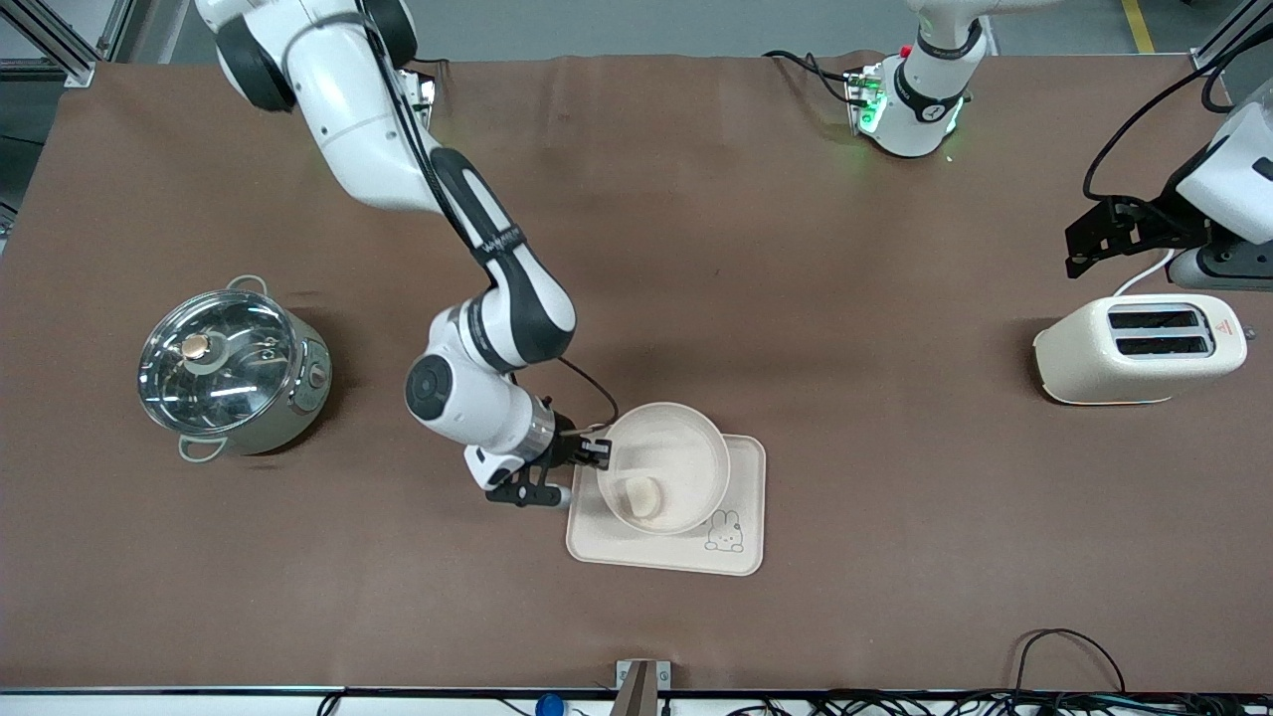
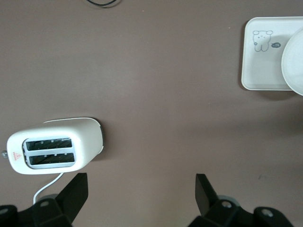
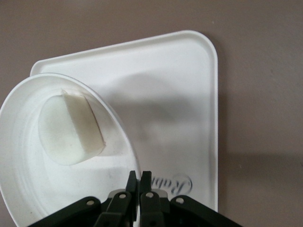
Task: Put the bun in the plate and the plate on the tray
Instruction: 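Open the right gripper and release the plate on the tray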
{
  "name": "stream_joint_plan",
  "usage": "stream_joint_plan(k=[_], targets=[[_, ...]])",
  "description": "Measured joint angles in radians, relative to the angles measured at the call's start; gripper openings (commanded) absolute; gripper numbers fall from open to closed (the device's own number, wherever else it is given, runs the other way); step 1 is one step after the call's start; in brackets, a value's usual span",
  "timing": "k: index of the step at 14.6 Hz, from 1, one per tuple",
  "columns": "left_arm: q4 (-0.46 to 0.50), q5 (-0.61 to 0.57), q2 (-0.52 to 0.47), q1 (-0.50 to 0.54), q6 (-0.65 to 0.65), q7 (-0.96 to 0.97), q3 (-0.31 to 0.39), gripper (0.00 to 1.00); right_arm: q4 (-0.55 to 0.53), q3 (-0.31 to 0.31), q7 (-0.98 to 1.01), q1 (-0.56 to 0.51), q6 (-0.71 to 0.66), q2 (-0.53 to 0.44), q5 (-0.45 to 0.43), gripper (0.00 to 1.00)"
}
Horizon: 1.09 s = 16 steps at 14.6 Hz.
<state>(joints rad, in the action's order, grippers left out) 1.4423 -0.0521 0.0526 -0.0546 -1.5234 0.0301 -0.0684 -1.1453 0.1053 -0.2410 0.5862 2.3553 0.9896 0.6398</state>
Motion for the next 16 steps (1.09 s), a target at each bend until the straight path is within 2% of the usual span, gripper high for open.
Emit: stream_joint_plan(k=[1, 2, 4, 7, 8, 10, 12, 15, 16], targets=[[0.000, 0.001, -0.002, -0.051, 0.000, -0.009, 0.065, 1.00, 0.051, 0.000, 0.000, 0.001, 0.000, 0.047, -0.005, 0.00], [0.001, 0.002, -0.002, -0.075, 0.000, -0.014, 0.102, 1.00, 0.086, -0.001, 0.000, 0.001, 0.000, 0.082, -0.010, 0.00], [0.006, 0.007, -0.002, -0.079, 0.000, -0.024, 0.122, 1.00, 0.122, 0.001, 0.000, 0.001, 0.000, 0.119, -0.029, 0.00], [0.008, 0.008, -0.002, -0.080, -0.001, -0.025, 0.123, 1.00, 0.134, 0.002, -0.001, -0.005, -0.002, 0.124, -0.071, 0.02], [0.008, 0.008, -0.002, -0.080, -0.001, -0.025, 0.123, 1.00, 0.134, 0.003, -0.001, -0.008, -0.004, 0.124, -0.072, 0.14], [0.005, 0.008, -0.002, -0.086, -0.005, -0.024, 0.123, 1.00, 0.134, 0.003, -0.002, -0.012, -0.007, 0.125, -0.072, 0.58], [0.001, 0.008, -0.002, -0.091, -0.005, -0.020, 0.123, 1.00, 0.134, 0.003, -0.004, -0.013, -0.007, 0.125, -0.072, 0.81], [0.001, 0.008, -0.002, -0.089, -0.005, -0.020, 0.124, 1.00, 0.141, 0.003, -0.006, -0.017, -0.006, 0.124, -0.072, 1.00], [0.001, 0.008, -0.001, -0.088, -0.005, -0.020, 0.125, 1.00, 0.148, 0.003, -0.007, -0.020, -0.005, 0.123, -0.072, 1.00]])
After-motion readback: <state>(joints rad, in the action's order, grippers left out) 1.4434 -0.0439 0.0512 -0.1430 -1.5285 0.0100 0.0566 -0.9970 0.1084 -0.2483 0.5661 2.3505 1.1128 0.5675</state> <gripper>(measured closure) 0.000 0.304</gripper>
